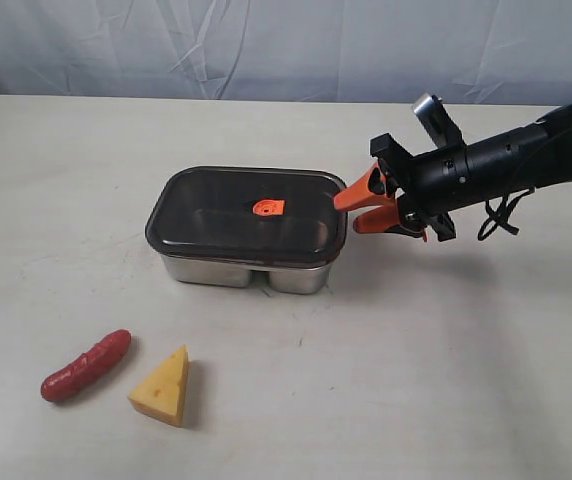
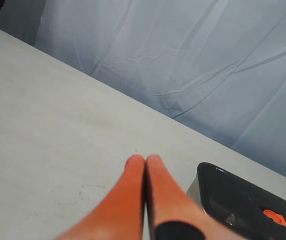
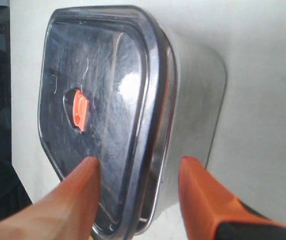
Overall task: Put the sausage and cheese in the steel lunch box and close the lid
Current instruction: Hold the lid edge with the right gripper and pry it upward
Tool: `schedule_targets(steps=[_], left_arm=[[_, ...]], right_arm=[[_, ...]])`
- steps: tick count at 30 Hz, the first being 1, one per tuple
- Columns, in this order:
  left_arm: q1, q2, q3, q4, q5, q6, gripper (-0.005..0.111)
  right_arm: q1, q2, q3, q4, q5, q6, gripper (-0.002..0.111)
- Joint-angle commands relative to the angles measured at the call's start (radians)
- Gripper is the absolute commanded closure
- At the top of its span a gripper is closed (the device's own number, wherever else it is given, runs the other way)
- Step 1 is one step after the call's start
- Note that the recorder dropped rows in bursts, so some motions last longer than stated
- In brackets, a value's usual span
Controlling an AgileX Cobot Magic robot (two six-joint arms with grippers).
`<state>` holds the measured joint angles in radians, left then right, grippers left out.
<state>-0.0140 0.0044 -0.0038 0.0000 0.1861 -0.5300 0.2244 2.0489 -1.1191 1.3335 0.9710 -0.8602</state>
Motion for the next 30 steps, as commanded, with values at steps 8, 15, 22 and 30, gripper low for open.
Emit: schedule_targets(steps=[8, 15, 22, 30], left_arm=[[-0.007, -0.004, 0.004, 0.000, 0.003, -0.001, 0.107], [-0.007, -0.004, 0.004, 0.000, 0.003, -0.001, 0.107], [-0.007, -0.004, 0.004, 0.000, 0.006, -0.001, 0.107], [-0.007, -0.004, 0.004, 0.000, 0.006, -0.001, 0.107]], right_arm=[[0.073, -0.009, -0.004, -0.020, 0.002, 0.022, 0.061], [0.089, -0.009, -0.004, -0.020, -0.006, 0.022, 0.061], [0.089, -0.009, -0.004, -0.010, 0.023, 0.025, 0.061], [0.089, -0.009, -0.004, 0.006, 0.059, 0.025, 0.061]])
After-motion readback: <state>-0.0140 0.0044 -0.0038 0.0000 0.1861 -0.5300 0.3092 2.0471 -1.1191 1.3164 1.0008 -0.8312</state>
